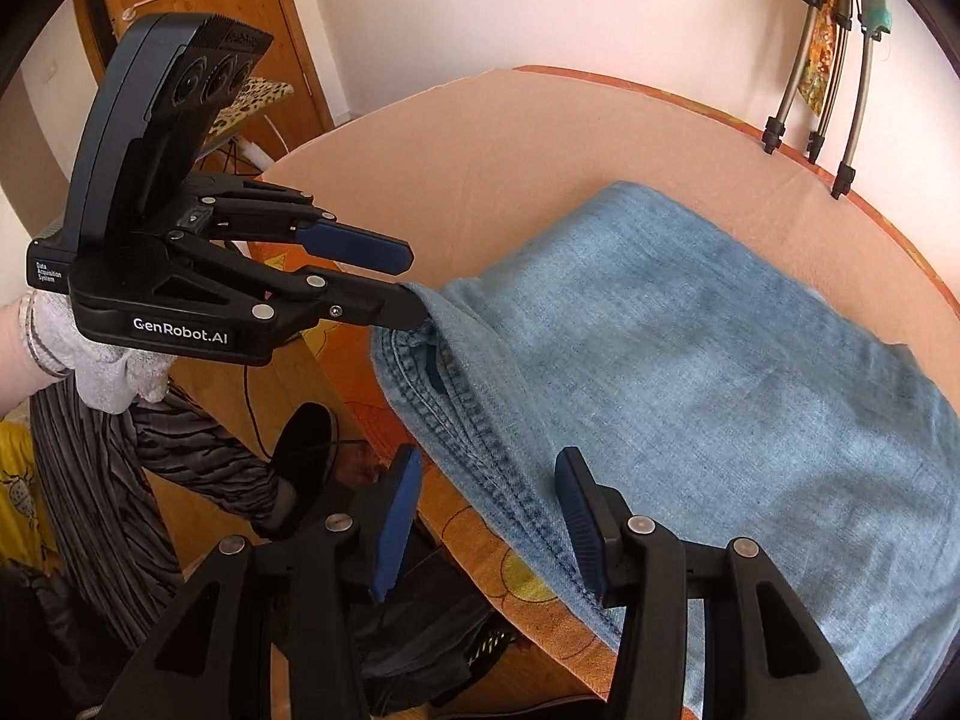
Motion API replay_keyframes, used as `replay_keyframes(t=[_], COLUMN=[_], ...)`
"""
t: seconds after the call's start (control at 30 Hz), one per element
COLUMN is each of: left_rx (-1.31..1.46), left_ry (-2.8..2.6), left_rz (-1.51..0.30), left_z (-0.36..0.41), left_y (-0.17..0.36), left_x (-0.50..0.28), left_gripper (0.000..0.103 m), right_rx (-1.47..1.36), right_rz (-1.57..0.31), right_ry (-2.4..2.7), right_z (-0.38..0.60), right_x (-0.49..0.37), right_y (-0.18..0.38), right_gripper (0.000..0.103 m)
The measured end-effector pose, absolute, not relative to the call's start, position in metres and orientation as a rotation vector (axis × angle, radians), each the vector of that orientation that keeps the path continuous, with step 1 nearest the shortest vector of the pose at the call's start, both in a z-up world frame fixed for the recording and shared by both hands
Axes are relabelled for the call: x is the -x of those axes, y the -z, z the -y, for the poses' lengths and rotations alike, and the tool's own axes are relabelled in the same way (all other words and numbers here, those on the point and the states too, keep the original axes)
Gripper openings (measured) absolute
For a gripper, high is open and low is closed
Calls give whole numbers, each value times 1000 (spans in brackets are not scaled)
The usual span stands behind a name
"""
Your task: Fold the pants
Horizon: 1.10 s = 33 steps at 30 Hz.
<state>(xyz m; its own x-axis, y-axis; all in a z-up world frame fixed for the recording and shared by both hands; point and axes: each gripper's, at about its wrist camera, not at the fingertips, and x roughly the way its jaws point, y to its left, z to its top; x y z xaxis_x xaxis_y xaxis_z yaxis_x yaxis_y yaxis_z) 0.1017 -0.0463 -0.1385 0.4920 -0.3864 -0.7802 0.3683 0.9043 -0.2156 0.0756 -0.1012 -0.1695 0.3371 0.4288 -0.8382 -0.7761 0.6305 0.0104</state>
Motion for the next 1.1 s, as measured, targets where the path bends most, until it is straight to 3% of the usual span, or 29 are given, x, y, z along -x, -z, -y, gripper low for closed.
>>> replay_keyframes(t=[0.1,0.23,0.43,0.63,0.67,0.7,0.77,0.87,0.9,0.93,1.1], left_rx=[33,-4,-132,-178,-195,-177,-96,-98,-105,-98,-11], left_ry=[471,473,438,310,287,276,274,275,276,289,333], left_rz=[-948,-925,-890,-903,-893,-885,-896,-914,-930,-939,-937], left_z=[42,45,80,100,101,98,87,76,75,73,57], left_y=[134,127,132,152,155,156,158,165,169,172,164], left_x=[-97,-81,-75,-91,-91,-90,-88,-76,-72,-70,-58], left_gripper=[38,38,38,38,36,23,19,18,18,18,18], right_rx=[476,375,337,291,285,281,268,260,248,224,80], right_rz=[-921,-908,-913,-912,-912,-914,-932,-983,-979,-969,-957], right_ry=[-762,-757,-760,-774,-779,-785,-822,-903,-925,-947,-939], right_z=[98,111,112,117,118,118,119,118,119,121,130], right_x=[-84,-94,-102,-102,-102,-102,-100,-93,-91,-90,-111], right_y=[174,162,158,154,153,153,154,157,156,152,137], right_gripper=[24,10,6,5,5,5,5,17,30,36,36])
